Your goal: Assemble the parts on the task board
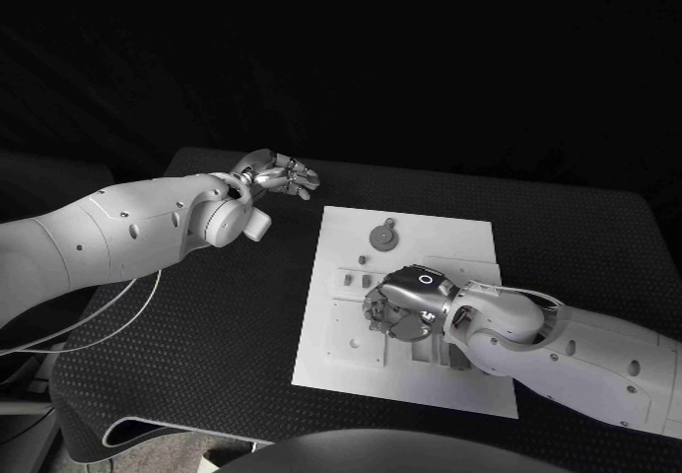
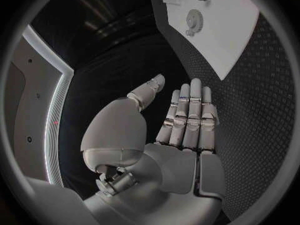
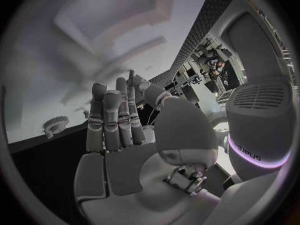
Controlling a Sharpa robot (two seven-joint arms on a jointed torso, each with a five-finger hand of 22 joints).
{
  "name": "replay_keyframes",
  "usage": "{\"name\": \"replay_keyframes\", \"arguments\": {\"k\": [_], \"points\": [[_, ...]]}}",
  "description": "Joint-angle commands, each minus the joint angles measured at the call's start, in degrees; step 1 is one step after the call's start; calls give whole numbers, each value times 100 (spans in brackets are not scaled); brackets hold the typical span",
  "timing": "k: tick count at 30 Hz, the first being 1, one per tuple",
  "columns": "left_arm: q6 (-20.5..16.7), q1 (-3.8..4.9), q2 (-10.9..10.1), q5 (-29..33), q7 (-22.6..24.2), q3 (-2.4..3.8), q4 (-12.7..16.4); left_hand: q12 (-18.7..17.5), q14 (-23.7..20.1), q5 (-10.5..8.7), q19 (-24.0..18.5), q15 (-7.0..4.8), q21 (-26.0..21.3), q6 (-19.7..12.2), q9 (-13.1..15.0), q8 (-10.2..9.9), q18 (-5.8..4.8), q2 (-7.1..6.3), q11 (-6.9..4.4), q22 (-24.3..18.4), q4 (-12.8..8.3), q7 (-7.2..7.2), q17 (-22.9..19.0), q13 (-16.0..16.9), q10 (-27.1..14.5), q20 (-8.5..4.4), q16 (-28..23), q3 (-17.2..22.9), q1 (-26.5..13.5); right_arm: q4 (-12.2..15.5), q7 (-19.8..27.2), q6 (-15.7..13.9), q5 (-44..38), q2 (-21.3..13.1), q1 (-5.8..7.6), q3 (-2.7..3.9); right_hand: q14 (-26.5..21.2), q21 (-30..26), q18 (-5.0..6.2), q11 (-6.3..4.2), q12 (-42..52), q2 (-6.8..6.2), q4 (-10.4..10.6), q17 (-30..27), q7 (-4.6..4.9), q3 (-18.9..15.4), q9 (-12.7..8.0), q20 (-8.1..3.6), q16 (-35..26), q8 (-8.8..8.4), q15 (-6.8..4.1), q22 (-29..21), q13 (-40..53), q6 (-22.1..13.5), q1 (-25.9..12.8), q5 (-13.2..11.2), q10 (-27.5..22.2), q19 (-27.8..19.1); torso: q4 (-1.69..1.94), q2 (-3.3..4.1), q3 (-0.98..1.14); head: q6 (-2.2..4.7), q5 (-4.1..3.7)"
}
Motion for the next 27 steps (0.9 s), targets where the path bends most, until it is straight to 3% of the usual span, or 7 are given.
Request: {"name": "replay_keyframes", "arguments": {"k": [1,9,27], "points": [[85,7,2,32,35,5,14,20,36,-26,39,1,3,-45,-6,38,-86,10,0,-11,-7,2,8,-8,-39,-19,-22,-25,-6,-4,37,166,-68,-1,-24,-18,-8,35,46,-5,35,56,0,10,-7,15,6,-1,10,22,-39,130,-3,26,60,23,31,30,1,1,0,-1,3],[72,7,-1,28,45,5,15,19,36,-27,40,1,4,-47,-7,39,-86,9,1,-17,-8,3,14,-9,-41,-19,-29,-26,-4,49,-12,284,-345,4,-25,-59,-6,39,47,-6,32,50,-2,15,-8,12,8,-2,10,23,-39,131,0,28,60,23,35,29,-1,1,0,-23,4],[79,7,1,28,42,5,10,21,39,-27,42,2,4,-47,-7,41,-86,10,0,-26,-8,3,26,-10,-40,-18,-40,-27,-2,131,-322,-22,-769,-14,-25,-79,18,91,46,-20,22,17,-2,53,-22,-1,25,-19,25,37,-53,137,20,56,84,24,80,54,0,-3,3,-20,0]]}}
